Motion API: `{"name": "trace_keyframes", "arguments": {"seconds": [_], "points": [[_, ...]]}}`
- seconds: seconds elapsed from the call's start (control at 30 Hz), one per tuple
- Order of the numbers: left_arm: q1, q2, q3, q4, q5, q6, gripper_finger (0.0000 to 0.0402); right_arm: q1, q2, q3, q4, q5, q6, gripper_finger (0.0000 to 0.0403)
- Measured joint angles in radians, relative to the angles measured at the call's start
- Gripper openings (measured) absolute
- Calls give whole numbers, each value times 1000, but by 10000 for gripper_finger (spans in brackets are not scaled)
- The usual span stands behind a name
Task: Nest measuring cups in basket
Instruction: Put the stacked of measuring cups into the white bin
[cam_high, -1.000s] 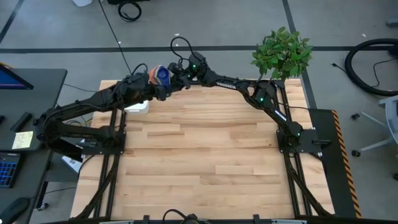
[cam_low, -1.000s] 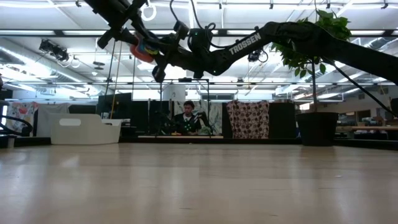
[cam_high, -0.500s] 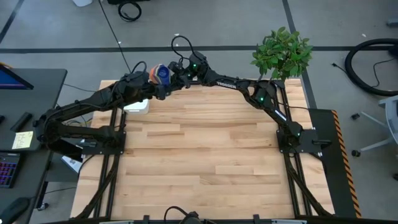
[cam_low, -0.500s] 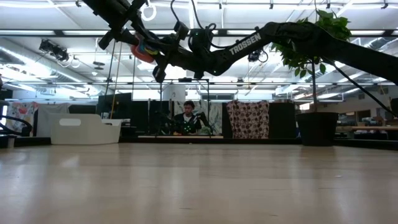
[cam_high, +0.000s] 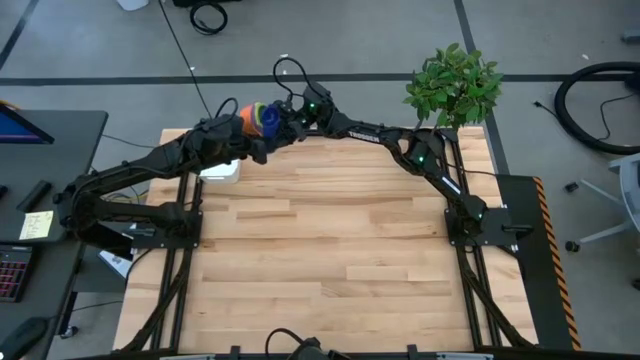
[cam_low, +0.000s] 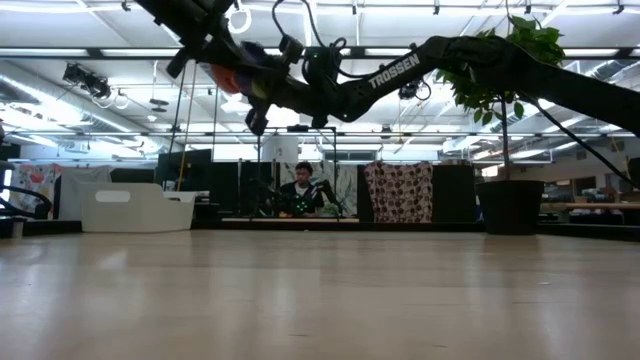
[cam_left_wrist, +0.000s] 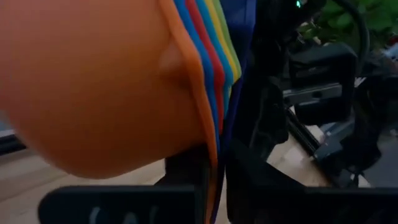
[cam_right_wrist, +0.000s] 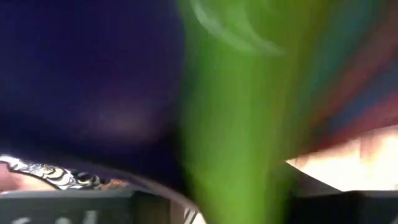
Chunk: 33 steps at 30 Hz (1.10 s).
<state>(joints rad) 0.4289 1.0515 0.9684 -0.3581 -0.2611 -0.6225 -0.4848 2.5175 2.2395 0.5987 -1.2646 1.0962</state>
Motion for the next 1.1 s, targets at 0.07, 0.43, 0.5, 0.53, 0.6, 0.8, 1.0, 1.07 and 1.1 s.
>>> {"name": "trace_keyframes", "arguments": {"seconds": [0.07, 0.43, 0.5, 0.53, 0.6, 0.8, 1.0, 1.07, 1.1], "points": [[0, 0, 0, 12, 3, -2, 35, 1, 0, 0, 8, 4, 7, 158], [0, -1, 1, 17, 11, -9, 34, 1, 0, 0, 22, 4, -39, 112], [0, -1, 1, 16, 11, -9, 34, 1, 0, 0, 22, 4, -56, 110], [0, -1, 1, 16, 11, -9, 34, 1, 0, 0, 22, 4, -59, 110], [0, -1, 1, 16, 16, -9, 34, 1, 0, 0, 22, 4, -59, 111], [0, -2, 1, 15, 28, -18, 34, 1, 0, 0, 28, -5, -59, 90], [0, -3, 2, 15, 32, -24, 35, 1, -1, 1, 30, -24, -64, 67], [0, -3, 2, 15, 33, -23, 35, 1, 0, 1, 29, -24, -62, 67], [0, -3, 2, 15, 36, -23, 35, 1, -1, 1, 29, -24, -61, 67]]}}
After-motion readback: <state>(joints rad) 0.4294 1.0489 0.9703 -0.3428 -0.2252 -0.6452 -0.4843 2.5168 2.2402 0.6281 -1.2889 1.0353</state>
